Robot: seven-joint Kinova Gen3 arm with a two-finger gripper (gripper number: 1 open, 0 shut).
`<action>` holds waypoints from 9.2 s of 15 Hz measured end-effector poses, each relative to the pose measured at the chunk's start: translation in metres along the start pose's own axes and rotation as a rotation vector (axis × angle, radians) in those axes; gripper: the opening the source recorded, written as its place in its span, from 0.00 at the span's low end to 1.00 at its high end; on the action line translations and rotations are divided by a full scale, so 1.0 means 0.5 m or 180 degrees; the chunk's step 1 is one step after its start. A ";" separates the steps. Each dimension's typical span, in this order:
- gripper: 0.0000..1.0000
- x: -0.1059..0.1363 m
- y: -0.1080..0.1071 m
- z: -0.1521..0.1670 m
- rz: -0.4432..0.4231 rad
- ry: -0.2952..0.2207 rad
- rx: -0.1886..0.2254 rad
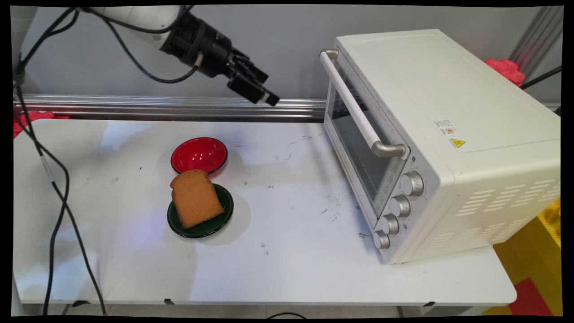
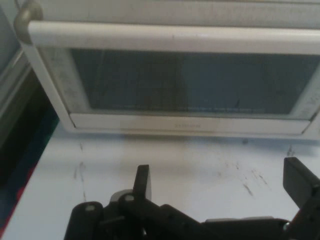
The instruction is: Open the oven
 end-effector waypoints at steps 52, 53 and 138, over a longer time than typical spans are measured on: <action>0.00 0.299 -0.004 0.190 -0.0055 -0.0187 -0.0379; 0.00 0.298 -0.003 0.189 -0.0060 -0.0216 -0.0379; 0.00 -0.079 -0.026 0.215 -0.0167 -0.0681 -0.0278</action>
